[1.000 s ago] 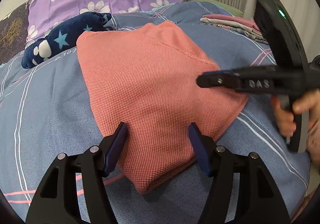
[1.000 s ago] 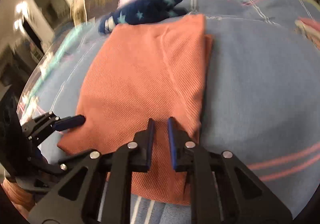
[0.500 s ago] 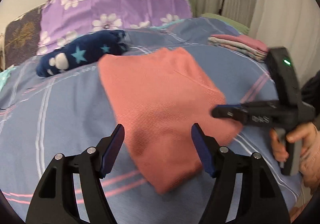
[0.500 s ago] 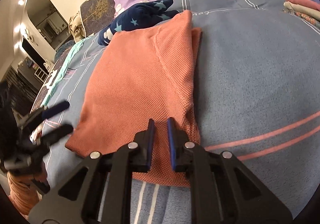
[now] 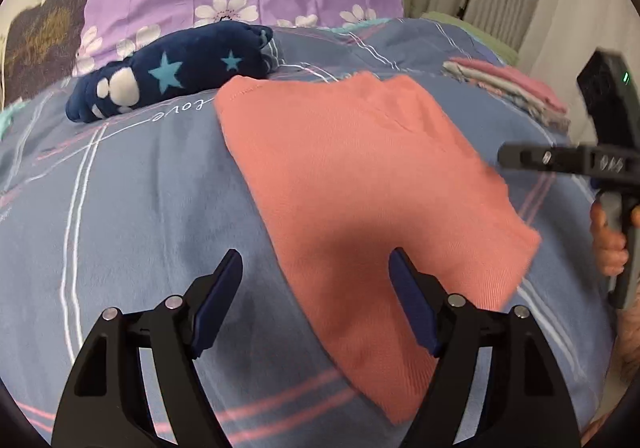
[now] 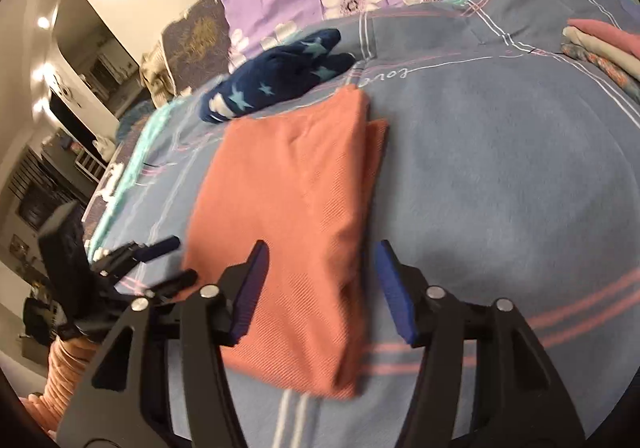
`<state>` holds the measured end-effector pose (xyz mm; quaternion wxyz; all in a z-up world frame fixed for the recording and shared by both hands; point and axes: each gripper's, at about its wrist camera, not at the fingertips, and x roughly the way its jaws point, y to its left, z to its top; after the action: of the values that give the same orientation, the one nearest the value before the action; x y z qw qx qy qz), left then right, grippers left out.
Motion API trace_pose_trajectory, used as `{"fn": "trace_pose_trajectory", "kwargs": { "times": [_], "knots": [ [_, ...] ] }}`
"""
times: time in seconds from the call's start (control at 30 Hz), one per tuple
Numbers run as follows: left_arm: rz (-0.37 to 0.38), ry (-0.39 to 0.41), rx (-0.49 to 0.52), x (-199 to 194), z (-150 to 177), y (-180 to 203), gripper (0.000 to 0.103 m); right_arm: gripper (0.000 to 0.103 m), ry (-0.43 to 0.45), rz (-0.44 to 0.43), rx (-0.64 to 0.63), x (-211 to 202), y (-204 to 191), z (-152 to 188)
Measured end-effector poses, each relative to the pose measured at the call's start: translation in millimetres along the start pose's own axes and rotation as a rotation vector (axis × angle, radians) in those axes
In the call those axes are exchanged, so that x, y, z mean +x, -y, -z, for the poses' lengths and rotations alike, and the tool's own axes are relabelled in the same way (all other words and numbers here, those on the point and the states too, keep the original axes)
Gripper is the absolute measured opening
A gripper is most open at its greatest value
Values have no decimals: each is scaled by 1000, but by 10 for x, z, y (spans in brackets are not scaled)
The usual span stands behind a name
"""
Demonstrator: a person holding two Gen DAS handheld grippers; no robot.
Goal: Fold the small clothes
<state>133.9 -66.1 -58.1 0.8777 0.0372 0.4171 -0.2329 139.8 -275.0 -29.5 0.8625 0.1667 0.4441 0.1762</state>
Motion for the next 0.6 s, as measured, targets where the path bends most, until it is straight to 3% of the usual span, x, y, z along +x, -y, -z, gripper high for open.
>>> {"fn": "trace_pose_trajectory", "kwargs": {
  "times": [0.1, 0.27, 0.43, 0.53, 0.6],
  "knots": [
    [71, -28, -50, 169, -95, -86, 76, 58, -63, -8, 33, 230, 91, -55],
    [185, -42, -95, 370, -246, -204, 76, 58, -89, -110, 45, 464, 133, -216],
    [220, -51, -114, 543, -403, -251, 75, 51, -104, -133, 88, 660, 165, -402],
    [215, -48, -97, 617, -475, -242, 69, 48, -97, -112, 62, 708, 116, -439],
    [212, -38, -94, 630, -494, -245, 55, 44, -87, -102, 47, 725, 104, -446]
  ]
}}
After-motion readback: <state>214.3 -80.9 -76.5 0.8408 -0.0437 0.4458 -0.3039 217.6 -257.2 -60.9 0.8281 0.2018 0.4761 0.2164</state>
